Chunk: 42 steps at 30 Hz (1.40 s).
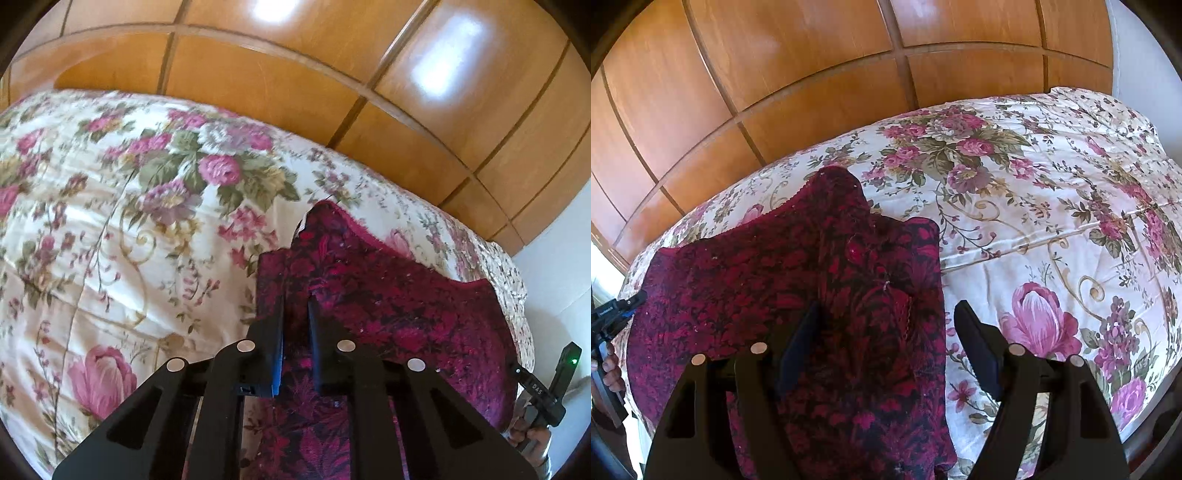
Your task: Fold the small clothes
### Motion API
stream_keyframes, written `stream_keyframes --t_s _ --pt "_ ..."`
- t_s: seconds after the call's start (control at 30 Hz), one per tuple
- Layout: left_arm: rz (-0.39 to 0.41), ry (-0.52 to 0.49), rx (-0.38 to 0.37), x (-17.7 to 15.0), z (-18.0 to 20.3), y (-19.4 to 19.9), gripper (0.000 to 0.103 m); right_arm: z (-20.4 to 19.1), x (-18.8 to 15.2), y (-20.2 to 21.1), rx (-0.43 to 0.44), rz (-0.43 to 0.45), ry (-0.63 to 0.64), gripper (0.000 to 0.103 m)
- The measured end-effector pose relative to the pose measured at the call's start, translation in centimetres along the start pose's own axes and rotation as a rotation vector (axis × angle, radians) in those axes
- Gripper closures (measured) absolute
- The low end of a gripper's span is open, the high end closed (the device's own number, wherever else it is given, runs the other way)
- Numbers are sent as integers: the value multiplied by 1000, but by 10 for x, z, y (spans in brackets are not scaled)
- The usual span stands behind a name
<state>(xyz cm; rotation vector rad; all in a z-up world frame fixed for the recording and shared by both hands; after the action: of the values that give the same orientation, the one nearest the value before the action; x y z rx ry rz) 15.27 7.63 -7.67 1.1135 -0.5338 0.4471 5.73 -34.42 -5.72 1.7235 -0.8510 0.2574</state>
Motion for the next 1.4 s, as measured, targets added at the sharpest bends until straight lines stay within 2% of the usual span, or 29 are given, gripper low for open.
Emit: stream_keyframes --t_s 0.07,0.13,0.17,0.2,0.33,0.43,0.5,0.6,0.67,0.73,0.77,0.83,0.87,0.9,0.93,1.0,1.17,1.23,1.33,1.4 --pt "-1 -4 21 -4 -2 -6 92 -4 -1 1 8 1 12 43" --pt "-4 -18 48 -5 -3 -11 92 -12 -3 3 15 5 50 67" --pt "-5 -22 61 -6 -2 -13 92 -16 -4 5 -3 14 72 68" --pt "-6 -30 77 -6 -1 -15 92 -19 -5 6 -16 22 93 73" --pt "13 -54 128 -1 8 -2 89 -10 -6 -1 -6 -5 59 73" --pt "63 -89 150 0 17 16 69 -10 -8 3 0 -13 63 73" --pt "101 -104 154 -3 22 30 60 -10 -12 7 4 -23 74 74" --pt "106 -129 134 -12 28 38 60 -8 -19 14 11 -32 69 82" --pt "102 -164 123 -21 34 39 60 -6 -25 17 1 -36 73 84" --pt "56 -231 179 -33 39 28 60 -1 -30 15 -1 -59 62 85" --pt "34 -239 191 -38 39 23 60 2 -32 16 6 -64 52 85" --pt "38 -220 175 -47 36 24 59 4 -33 19 10 -69 60 83" --pt "43 -213 173 -48 35 26 56 7 -32 19 -1 -60 52 78" --pt "43 -193 177 -47 32 27 52 11 -31 18 -10 -56 40 64" --pt "43 -168 166 -45 29 29 52 13 -29 19 -8 -50 30 56" --pt "50 -141 153 -41 26 34 52 12 -25 25 1 -27 17 50" --pt "119 -216 166 -33 43 54 52 -21 -16 46 -16 62 118 48" --pt "128 -256 160 -34 56 56 52 -47 -19 51 0 86 202 40" --pt "125 -307 161 -39 70 51 52 -78 -28 42 30 68 284 38" --pt "89 -324 195 -44 73 39 52 -90 -32 27 10 36 313 38"
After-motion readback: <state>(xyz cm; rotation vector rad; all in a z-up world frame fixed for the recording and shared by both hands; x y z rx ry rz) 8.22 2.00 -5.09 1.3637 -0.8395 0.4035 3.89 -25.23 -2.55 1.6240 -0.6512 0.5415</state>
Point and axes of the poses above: each gripper's, at about its wrist camera, not at the fingertips, and y roughly against the way its jaws point, z to its right, x to its top, the point moved 4 cm from there along -y, roughly the way its jaws point, and after that the axes turned 8 degrees about -y, right-handed, at the moved point
